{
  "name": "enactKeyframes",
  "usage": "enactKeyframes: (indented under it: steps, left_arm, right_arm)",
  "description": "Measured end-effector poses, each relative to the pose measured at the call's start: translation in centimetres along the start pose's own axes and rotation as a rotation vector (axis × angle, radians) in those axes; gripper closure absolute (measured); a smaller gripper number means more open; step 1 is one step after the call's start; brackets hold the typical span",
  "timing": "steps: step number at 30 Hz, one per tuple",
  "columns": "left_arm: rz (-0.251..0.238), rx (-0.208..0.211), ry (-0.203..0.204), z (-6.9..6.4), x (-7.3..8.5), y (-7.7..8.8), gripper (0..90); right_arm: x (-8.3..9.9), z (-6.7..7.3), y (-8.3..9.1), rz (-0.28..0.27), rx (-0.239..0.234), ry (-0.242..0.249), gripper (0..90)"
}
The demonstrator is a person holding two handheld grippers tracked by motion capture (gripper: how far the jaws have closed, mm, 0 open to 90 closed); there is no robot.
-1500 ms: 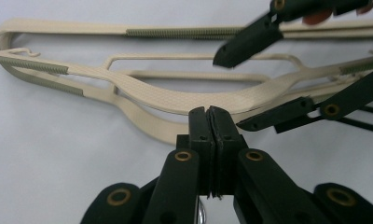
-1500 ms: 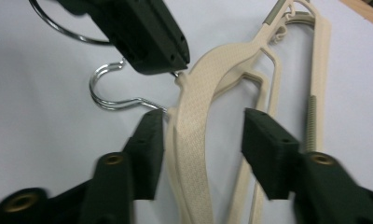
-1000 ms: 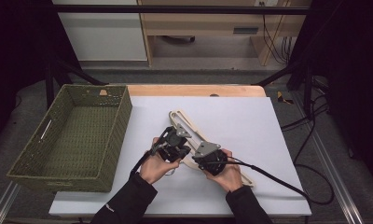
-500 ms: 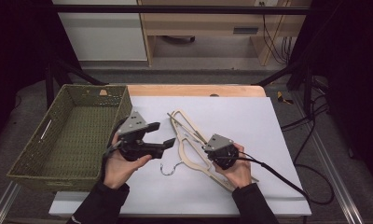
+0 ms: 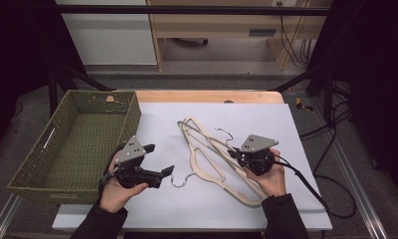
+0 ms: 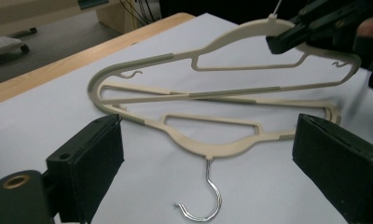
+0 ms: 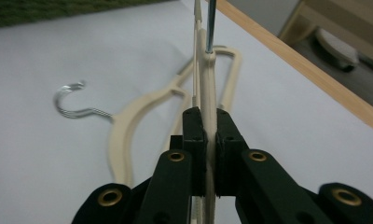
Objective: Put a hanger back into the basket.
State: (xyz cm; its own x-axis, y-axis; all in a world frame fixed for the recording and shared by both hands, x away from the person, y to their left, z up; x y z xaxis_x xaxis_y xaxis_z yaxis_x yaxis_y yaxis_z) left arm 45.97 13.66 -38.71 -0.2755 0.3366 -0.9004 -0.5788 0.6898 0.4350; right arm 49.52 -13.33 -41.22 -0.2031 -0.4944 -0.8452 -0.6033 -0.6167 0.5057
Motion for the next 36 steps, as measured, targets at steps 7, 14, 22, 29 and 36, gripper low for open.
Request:
enactKeyframes:
  steps: [7, 14, 22, 29, 36]
  left_arm:
    - [0.019, 0.038, -0.035, -0.8, 0.0, -1.1, 7.8]
    - [0.088, 0.093, -0.088, -1.9, 0.5, -2.9, 11.9]
    - [0.145, 0.141, -0.128, -2.6, 1.2, -4.1, 30.2]
    - [0.179, 0.166, -0.132, -2.5, 1.7, -4.7, 58.7]
    - [0.214, 0.177, -0.171, -2.6, 1.9, -4.5, 68.8]
  right_arm:
    - [-1.0, 3.1, -0.9, -0.022, -0.229, -0.017, 86.2]
    - [-1.5, 6.0, -2.0, -0.017, -0.395, -0.017, 86.2]
    - [-1.6, 6.7, -2.1, -0.005, -0.432, -0.008, 86.2]
    - [-1.6, 7.1, -2.2, 0.003, -0.456, 0.003, 86.2]
    - [-1.6, 7.2, -2.4, -0.002, -0.469, 0.002, 85.7]
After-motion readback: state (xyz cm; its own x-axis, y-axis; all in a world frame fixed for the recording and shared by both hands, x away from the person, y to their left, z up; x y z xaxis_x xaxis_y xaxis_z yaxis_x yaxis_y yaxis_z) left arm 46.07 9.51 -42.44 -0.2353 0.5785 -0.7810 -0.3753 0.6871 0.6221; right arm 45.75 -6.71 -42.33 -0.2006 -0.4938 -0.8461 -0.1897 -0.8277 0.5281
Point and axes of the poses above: each handheld gripper's, and its own axes: y roughly backward along the jaws, x roughly out of its underside, z roughly to its left, the point moved 6 cm from there along -y, roughly forward along the jaws, and after that the axes turned 3 degrees about -z, right-handed, at the moved point
